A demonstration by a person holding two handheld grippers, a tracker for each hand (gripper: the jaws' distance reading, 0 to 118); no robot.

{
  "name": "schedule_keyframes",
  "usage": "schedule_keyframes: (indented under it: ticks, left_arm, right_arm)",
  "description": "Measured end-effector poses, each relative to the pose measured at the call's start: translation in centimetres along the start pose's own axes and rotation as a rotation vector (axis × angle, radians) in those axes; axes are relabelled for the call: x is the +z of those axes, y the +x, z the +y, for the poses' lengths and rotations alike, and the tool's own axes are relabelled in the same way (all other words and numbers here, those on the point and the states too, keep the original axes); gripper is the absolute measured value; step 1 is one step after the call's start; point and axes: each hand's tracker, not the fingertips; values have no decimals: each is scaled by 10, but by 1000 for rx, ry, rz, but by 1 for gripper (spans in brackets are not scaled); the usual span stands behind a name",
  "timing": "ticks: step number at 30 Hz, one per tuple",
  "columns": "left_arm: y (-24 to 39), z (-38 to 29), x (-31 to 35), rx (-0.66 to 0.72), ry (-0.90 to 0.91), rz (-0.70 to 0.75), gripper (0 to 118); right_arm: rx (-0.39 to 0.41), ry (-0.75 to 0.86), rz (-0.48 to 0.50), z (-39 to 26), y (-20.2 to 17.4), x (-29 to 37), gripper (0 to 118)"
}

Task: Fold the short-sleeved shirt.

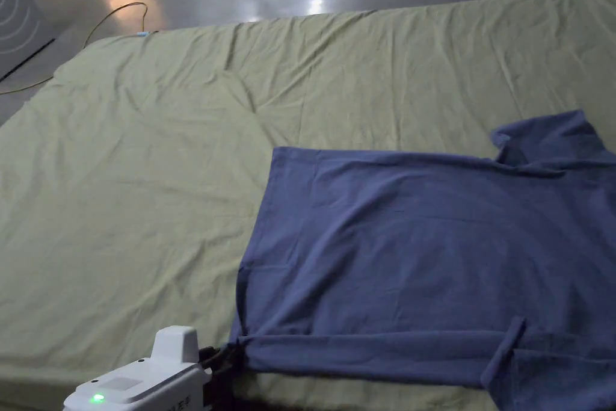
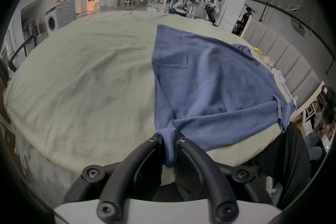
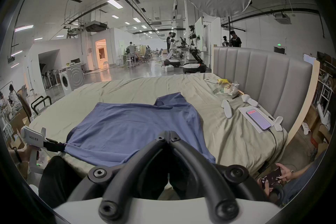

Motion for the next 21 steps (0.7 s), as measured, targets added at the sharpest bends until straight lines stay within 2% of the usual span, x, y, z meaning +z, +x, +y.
schedule_keyframes:
  ticks: [6, 7, 9, 10, 12, 14, 18, 19, 21]
  left_arm:
    - [12, 12, -10, -50, -80, 58, 8]
    - [13, 12, -11, -51, -84, 58, 8]
    - [18, 13, -9, -52, -90, 59, 8]
    - [18, 13, -8, -51, -90, 58, 8]
    - [23, 16, -2, -46, -89, 52, 8]
    - [25, 16, -1, -37, -91, 52, 8]
    - [29, 16, -1, -39, -106, 63, 8]
    - [31, 16, -1, -40, -108, 65, 8]
    - [34, 18, 1, -52, -110, 81, 8]
  right_arm:
    - [-46, -55, -81, -10, 26, -10, 1]
    - [-56, -93, -92, -16, 35, -17, 13]
    - [-78, -203, -113, -31, 53, -40, 64]
    - [-66, -257, -143, -38, 58, -51, 77]
    - [-38, -264, -140, -55, 73, -69, 74]
    - [-46, -333, -118, -65, 84, -92, 74]
    - [-35, -357, -75, -78, 102, -129, 73]
    - [-27, -368, -45, -80, 105, -133, 66]
    - [5, -380, -9, -80, 107, -140, 42]
